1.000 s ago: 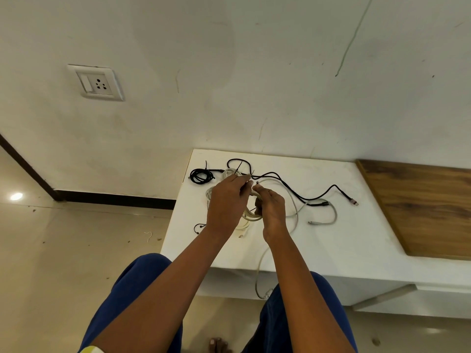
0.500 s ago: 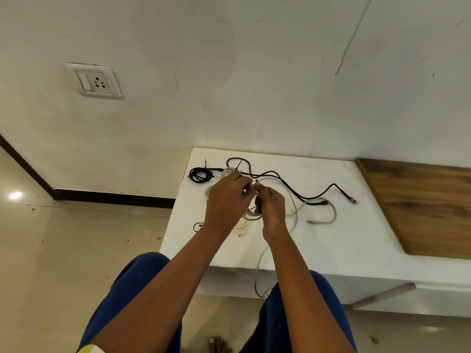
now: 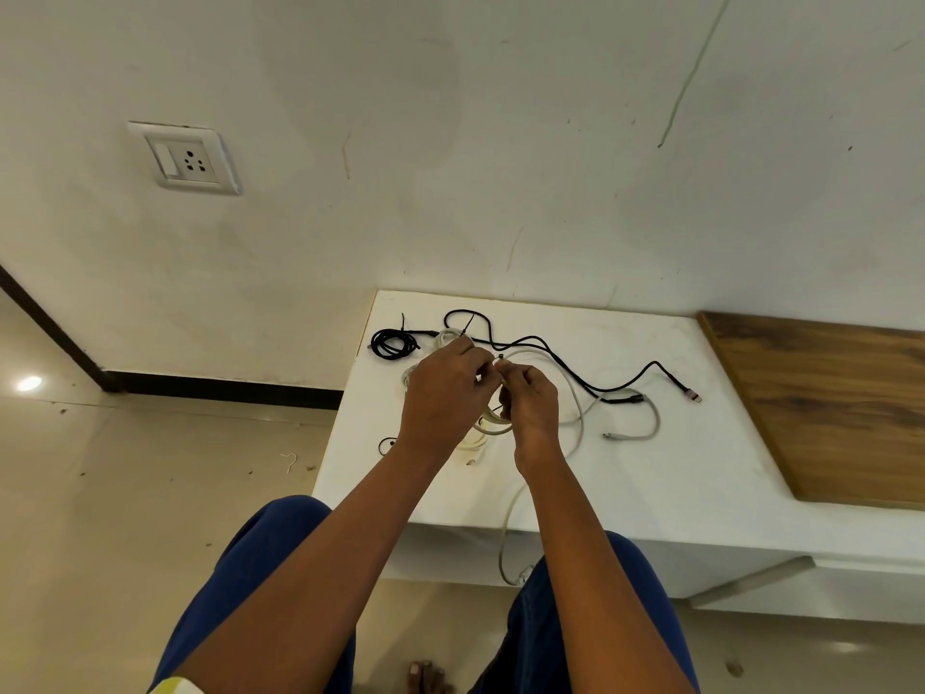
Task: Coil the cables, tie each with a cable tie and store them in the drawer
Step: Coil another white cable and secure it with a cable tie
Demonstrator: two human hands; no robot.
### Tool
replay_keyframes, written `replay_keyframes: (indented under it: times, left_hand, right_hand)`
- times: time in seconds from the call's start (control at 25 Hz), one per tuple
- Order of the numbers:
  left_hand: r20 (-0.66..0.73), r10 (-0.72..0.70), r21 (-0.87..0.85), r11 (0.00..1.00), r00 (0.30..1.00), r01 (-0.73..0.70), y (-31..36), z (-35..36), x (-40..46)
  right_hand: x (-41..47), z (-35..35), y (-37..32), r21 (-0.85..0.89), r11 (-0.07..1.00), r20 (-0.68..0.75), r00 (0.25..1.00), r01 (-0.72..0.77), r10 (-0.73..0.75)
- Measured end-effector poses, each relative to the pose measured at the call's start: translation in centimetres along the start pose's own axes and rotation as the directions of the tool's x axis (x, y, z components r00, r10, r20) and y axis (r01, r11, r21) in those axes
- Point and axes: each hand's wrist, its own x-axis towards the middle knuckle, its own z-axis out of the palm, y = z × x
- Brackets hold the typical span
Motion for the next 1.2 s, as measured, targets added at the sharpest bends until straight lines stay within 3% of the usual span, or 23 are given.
replay_keyframes:
  times: [0.44,0.52,0.6,0.68,0.8,0.88,1.0,1.08,1.2]
  left_hand:
    - [-0.037,-0.002,0.003,1.0,0.999,0.002,-0.4,0.3,0.2]
    - [-0.028,0.011,-0.047,0.999,1.0,-0.012,-0.6,0.5,0.3]
    - [0.018,-0.066,-0.189,0.98,0.998,0.068,-0.8,0.6,0.5]
    - [0.099,-0.235,-0.396,0.882,0.967,0.255,-0.9,0.7,0.7]
    - [0.304,-0.41,-0.626,0.594,0.86,0.505,-1.0,0.6,0.9]
    - [0.425,-0.462,-0.673,0.414,0.778,0.614,-1.0,0.2,1.1]
    - [0.561,-0.492,-0.649,0.238,0.666,0.722,-1.2,-0.4,1.4]
    - [0.616,-0.472,-0.625,0.195,0.631,0.756,-1.4,-0.6,1.5]
    - [0.608,-0.463,-0.612,0.244,0.645,0.752,-1.6,-0.6,1.6]
  right_hand:
    - [-0.2,0.2,0.1,-0.026,0.999,0.047,0.998,0.036,-0.035]
    - [-0.2,0.1,0.0,-0.004,0.998,0.062,0.996,0.057,-0.057]
    - [-0.3,0.1,-0.1,0.032,0.998,0.074,0.995,0.061,-0.063]
    - [-0.3,-0.1,-0.2,0.044,0.997,0.107,0.992,0.06,-0.065]
    - [-0.3,-0.3,-0.3,-0.012,0.998,0.187,0.98,0.065,-0.062]
    - [-0.2,-0.4,-0.2,-0.046,0.995,0.215,0.974,0.085,-0.074]
    - [-0.2,-0.3,0.0,-0.091,0.992,0.227,0.972,0.086,-0.064]
    - [-0.3,-0.2,0.0,-0.082,0.995,0.233,0.972,0.056,-0.035]
    - [-0.2,-0.3,-0.2,-0.047,0.999,0.242,0.97,0.014,-0.002]
